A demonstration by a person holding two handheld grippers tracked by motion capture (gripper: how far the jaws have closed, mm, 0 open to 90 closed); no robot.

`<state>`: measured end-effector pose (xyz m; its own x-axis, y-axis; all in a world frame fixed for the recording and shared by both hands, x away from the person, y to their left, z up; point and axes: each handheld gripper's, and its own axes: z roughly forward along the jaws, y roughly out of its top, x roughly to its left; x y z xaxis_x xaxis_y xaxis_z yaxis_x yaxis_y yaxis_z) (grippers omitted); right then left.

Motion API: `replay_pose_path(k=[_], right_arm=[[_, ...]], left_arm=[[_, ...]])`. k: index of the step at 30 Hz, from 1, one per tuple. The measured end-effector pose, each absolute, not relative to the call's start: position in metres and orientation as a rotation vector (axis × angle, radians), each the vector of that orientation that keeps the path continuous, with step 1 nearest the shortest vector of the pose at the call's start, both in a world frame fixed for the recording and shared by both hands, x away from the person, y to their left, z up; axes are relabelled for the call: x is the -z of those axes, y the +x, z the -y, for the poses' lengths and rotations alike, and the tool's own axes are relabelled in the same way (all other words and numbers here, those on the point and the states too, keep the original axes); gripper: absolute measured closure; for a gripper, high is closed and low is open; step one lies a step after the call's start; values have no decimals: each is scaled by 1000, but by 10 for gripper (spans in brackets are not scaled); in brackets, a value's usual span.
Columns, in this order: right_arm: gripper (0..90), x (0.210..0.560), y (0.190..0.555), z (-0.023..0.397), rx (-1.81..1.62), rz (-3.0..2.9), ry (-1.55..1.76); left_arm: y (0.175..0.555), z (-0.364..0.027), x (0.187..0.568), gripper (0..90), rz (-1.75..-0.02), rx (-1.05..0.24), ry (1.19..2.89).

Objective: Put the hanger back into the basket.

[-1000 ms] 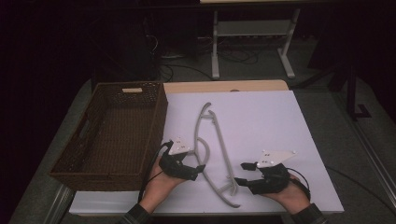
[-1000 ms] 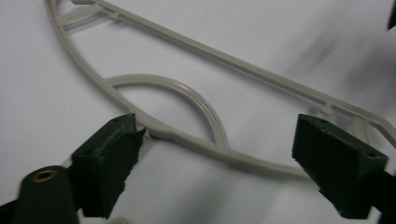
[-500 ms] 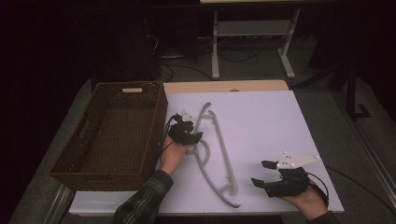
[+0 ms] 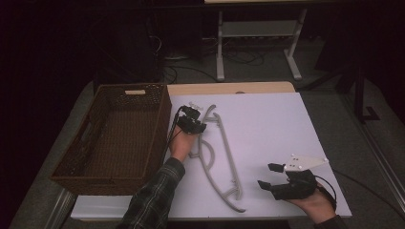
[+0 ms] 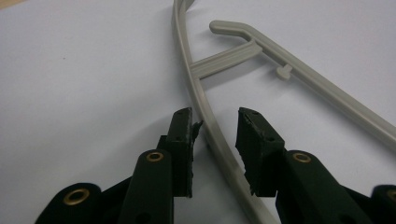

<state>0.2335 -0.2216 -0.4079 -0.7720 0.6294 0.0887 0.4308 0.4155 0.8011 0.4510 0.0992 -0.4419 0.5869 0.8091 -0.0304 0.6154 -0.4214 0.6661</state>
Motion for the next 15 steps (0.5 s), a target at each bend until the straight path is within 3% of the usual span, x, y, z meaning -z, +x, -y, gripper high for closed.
replay_pose_path(k=[15], right_arm=[[306, 407, 234, 224, -1290, -2434, 947]], left_arm=[[459, -94, 449, 750, -1148, -403, 2164]])
